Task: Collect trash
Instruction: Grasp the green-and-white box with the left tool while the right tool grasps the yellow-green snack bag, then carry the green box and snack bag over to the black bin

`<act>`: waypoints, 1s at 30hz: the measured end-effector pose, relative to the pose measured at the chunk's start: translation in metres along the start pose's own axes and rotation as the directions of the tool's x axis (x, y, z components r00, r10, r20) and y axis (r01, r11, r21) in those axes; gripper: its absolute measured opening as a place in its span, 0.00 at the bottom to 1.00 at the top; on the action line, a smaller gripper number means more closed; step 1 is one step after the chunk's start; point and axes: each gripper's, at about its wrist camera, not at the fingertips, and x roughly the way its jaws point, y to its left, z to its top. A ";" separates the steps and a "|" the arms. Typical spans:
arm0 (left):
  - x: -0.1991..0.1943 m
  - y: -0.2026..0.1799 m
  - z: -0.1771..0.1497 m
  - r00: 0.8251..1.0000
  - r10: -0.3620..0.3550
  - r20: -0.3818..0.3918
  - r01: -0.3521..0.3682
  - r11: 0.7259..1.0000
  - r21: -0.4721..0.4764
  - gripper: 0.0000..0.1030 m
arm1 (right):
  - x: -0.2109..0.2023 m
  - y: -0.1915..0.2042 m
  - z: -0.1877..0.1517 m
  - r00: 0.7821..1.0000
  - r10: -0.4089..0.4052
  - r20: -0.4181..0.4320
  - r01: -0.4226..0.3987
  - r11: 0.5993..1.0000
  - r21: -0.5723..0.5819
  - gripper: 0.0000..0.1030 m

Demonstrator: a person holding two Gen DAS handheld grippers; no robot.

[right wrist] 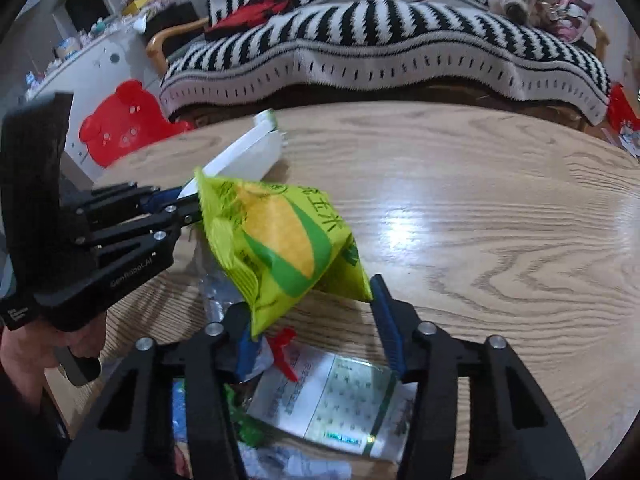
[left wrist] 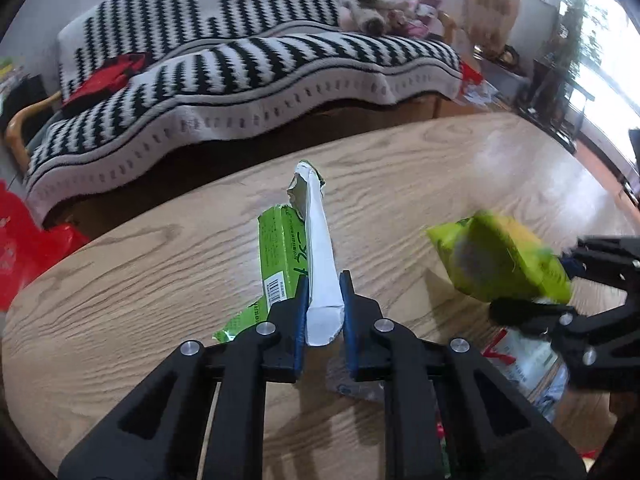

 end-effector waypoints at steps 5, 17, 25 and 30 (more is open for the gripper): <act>-0.033 -0.004 0.000 1.000 0.016 0.014 -0.016 0.999 -0.045 0.14 | -0.021 -0.006 -0.006 1.000 -0.017 0.021 0.017 1.000 0.024 0.05; -0.117 -0.012 -0.021 0.993 0.060 0.100 -0.050 0.993 -0.106 0.14 | -0.086 -0.014 -0.027 0.994 -0.027 0.108 0.019 0.997 0.072 0.03; -0.139 -0.037 -0.027 0.994 0.038 0.100 -0.025 0.991 -0.129 0.14 | -0.124 -0.033 -0.043 0.988 -0.073 0.136 0.057 0.991 0.119 0.03; -0.140 -0.066 -0.021 0.995 -0.008 0.100 0.017 0.996 -0.083 0.14 | -0.155 -0.065 -0.063 0.982 -0.126 0.137 0.103 0.981 0.164 0.03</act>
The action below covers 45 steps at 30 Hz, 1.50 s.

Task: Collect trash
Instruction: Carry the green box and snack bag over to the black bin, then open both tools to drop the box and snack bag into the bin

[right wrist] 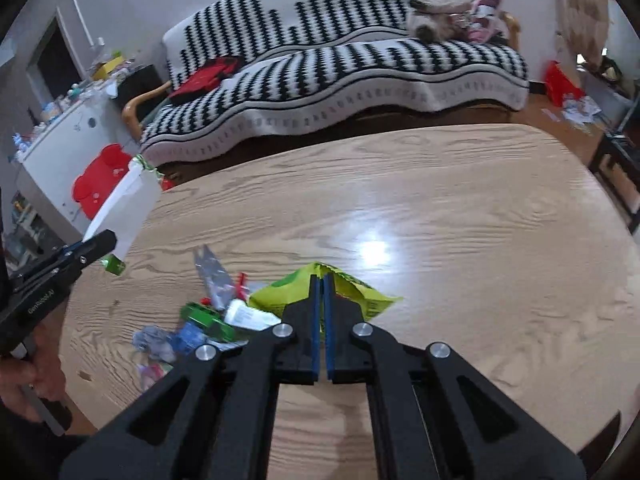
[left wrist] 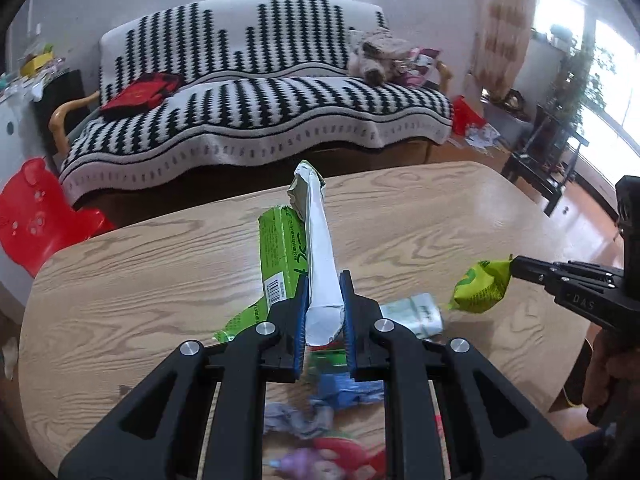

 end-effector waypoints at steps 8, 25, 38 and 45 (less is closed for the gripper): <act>0.008 -0.074 0.003 0.993 -0.115 -0.037 0.118 0.990 0.080 0.14 | -0.063 -0.062 -0.023 0.994 -0.095 0.051 0.091 0.993 0.080 0.03; 0.019 -0.354 -0.066 0.875 -0.426 -0.230 0.484 0.786 0.384 0.14 | -0.202 -0.265 -0.136 0.918 -0.395 0.028 0.348 0.840 0.417 0.03; 0.060 -0.516 -0.155 0.702 -0.533 -0.472 0.709 0.578 0.403 0.14 | -0.263 -0.393 -0.236 0.865 -0.488 -0.115 0.439 0.626 0.645 0.01; 0.081 -0.547 -0.182 0.627 -0.537 -0.565 0.771 0.531 0.351 0.14 | -0.275 -0.407 -0.252 0.871 -0.476 -0.121 0.418 0.591 0.690 0.01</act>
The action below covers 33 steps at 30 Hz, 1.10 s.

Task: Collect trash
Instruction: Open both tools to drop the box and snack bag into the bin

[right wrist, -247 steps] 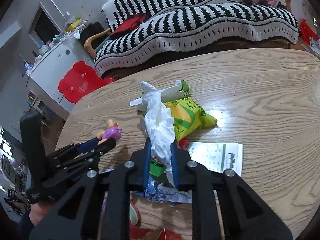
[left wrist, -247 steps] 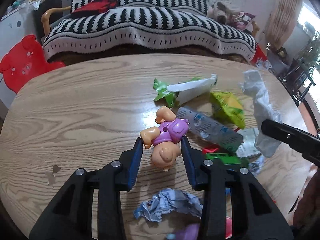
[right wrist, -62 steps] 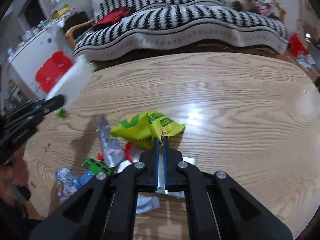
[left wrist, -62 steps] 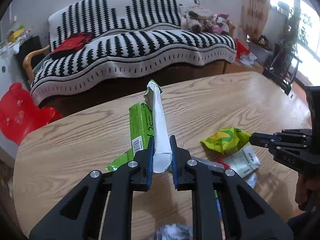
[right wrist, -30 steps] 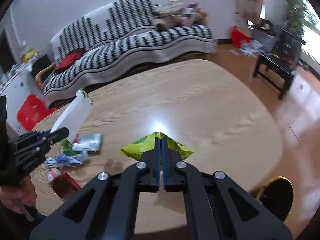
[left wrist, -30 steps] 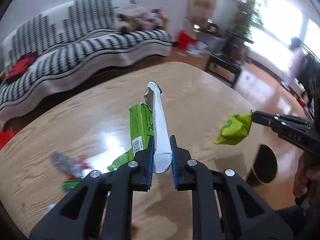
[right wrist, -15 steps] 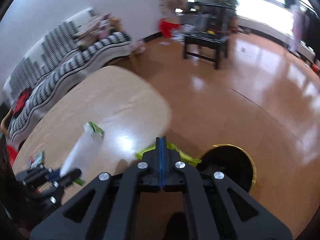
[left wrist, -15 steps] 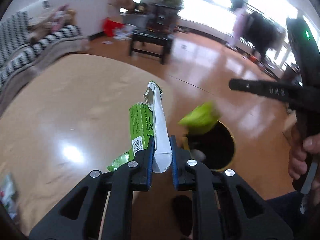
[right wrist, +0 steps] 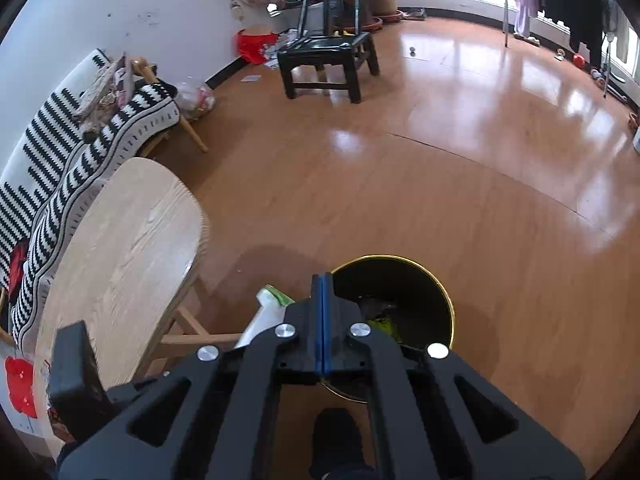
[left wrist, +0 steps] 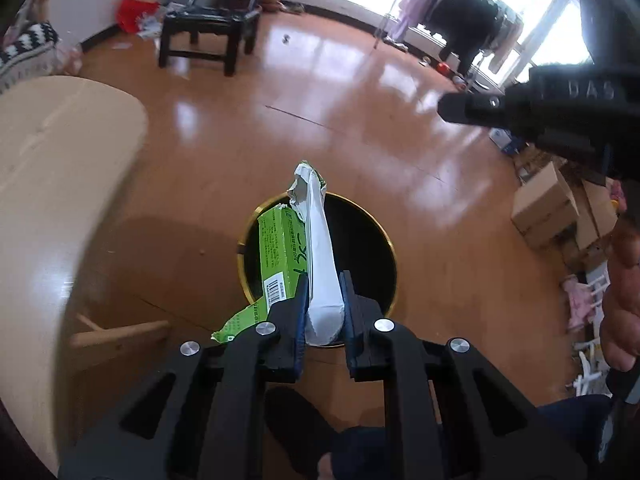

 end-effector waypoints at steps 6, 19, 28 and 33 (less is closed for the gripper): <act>0.027 -0.006 0.004 0.998 -0.057 -0.015 0.057 0.998 -0.017 0.37 | 0.012 -0.026 0.000 0.998 -0.038 -0.042 0.042 0.994 0.100 0.01; 0.017 0.001 0.011 0.998 -0.041 0.051 0.046 0.994 -0.103 0.85 | 0.009 -0.030 0.001 0.999 -0.039 -0.019 0.041 0.987 0.153 0.87; 0.002 0.002 0.010 0.997 -0.032 0.074 0.040 0.993 -0.110 0.87 | 0.002 -0.017 0.005 0.999 -0.035 0.008 0.034 0.992 0.123 0.87; -0.030 0.008 0.012 0.992 0.015 0.129 -0.003 0.995 -0.096 0.87 | -0.003 0.008 0.009 0.998 -0.029 0.047 0.026 0.997 0.070 0.87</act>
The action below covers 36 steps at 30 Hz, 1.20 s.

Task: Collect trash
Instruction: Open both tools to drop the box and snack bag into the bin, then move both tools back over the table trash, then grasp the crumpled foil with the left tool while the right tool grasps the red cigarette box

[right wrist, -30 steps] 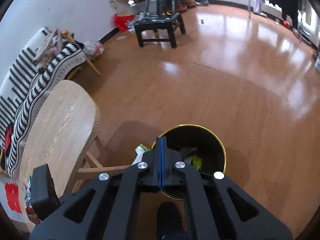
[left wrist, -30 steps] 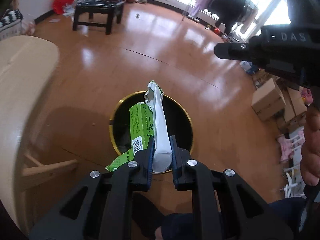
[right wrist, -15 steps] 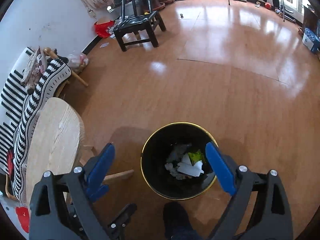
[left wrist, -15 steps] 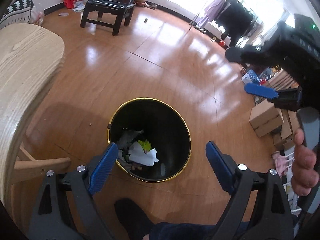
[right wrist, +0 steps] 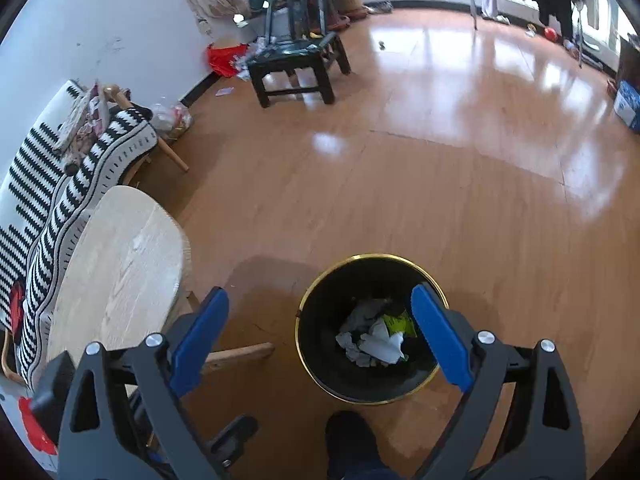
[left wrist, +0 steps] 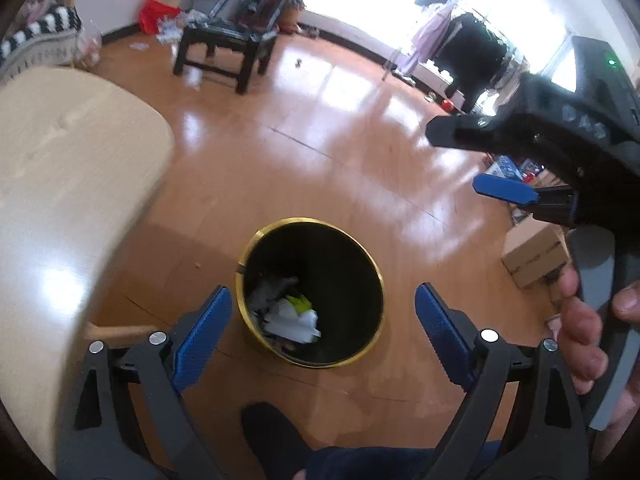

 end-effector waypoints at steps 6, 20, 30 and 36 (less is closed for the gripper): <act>-0.073 0.033 0.001 0.990 0.110 0.084 -0.107 0.994 -0.033 0.87 | -0.009 0.075 -0.002 0.993 0.102 0.057 -0.095 0.988 -0.121 0.90; -0.341 0.186 -0.117 0.795 0.575 0.195 -0.524 0.812 -0.257 0.91 | -0.024 0.319 -0.079 0.906 0.414 -0.083 -0.401 0.785 -0.473 0.93; -0.478 0.287 -0.276 0.667 0.736 0.118 -0.592 0.620 -0.515 0.94 | -0.045 0.437 -0.259 0.845 0.411 -0.341 -0.509 0.423 -0.749 0.93; -0.473 0.300 -0.296 0.632 0.771 0.080 -0.685 0.604 -0.406 0.94 | -0.045 0.466 -0.354 0.801 0.357 -0.481 -0.577 0.245 -0.779 0.93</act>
